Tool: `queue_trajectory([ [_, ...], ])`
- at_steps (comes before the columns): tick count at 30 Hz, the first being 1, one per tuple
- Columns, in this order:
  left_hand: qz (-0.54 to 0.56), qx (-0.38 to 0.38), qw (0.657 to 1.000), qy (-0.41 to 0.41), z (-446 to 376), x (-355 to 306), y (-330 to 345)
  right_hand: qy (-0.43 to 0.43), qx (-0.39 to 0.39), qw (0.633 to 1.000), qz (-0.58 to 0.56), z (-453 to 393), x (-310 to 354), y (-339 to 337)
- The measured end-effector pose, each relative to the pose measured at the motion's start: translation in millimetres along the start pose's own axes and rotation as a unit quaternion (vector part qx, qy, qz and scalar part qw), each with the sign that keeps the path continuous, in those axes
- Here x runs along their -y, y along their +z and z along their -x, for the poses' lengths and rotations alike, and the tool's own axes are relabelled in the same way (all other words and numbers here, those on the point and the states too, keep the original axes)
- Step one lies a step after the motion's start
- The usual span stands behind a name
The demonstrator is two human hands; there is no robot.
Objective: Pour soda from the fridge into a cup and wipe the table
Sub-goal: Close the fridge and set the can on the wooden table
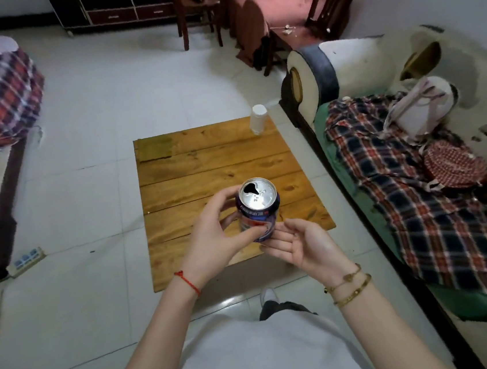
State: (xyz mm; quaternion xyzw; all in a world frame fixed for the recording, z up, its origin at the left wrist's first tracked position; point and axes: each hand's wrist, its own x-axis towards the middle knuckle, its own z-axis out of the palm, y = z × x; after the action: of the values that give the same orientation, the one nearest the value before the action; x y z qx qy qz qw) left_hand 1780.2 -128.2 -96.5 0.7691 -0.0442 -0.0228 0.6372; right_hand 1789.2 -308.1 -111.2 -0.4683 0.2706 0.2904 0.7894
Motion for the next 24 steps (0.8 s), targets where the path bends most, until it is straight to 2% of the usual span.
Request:
queue_trajectory([
  [6, 0.022, -0.037, 0.999, -0.032, -68, -6, 46, 0.041, 0.027, 0.998, 0.03, -46, 79, -36],
  [13, 0.003, -0.076, 0.995, -0.057, -124, -4, 68, 0.079, 0.043, 0.994, 0.066, -99, 133, -56],
  [24, -0.044, -0.023, 0.995, -0.086, -199, 22, 54, 0.11, 0.026, 0.99, 0.085, -182, 173, -54],
])
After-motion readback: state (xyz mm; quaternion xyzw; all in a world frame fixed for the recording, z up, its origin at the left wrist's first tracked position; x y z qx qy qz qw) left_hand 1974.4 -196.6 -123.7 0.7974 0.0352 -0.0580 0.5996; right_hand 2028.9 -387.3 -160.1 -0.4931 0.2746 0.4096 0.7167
